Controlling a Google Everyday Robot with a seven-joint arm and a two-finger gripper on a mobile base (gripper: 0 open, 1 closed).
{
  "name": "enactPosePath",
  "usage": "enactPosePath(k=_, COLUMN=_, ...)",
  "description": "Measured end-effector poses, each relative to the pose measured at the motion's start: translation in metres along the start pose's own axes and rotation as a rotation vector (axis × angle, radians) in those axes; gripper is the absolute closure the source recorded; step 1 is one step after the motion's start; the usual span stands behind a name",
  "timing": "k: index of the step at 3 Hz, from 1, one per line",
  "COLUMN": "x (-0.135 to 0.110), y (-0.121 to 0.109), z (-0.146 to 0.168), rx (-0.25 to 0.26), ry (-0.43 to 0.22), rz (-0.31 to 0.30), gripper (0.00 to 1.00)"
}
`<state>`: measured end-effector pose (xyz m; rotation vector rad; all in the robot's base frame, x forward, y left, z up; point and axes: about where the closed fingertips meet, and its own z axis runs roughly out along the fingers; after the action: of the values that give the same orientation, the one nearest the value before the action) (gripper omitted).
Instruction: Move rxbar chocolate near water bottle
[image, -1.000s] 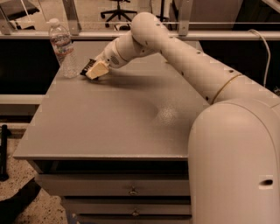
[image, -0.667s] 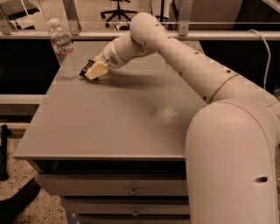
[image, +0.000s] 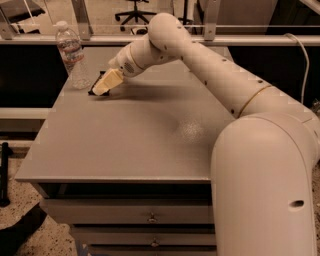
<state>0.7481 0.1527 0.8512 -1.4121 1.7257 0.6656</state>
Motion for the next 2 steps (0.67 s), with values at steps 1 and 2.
enactPosePath(k=1, x=-0.003, y=0.004, z=-0.004, rx=-0.003, ry=-0.011, rz=-0.002, gripper=0.0)
enactPosePath(k=2, x=0.002, y=0.005, z=-0.03, rx=0.034, ry=-0.015, rz=0.014, gripper=0.0)
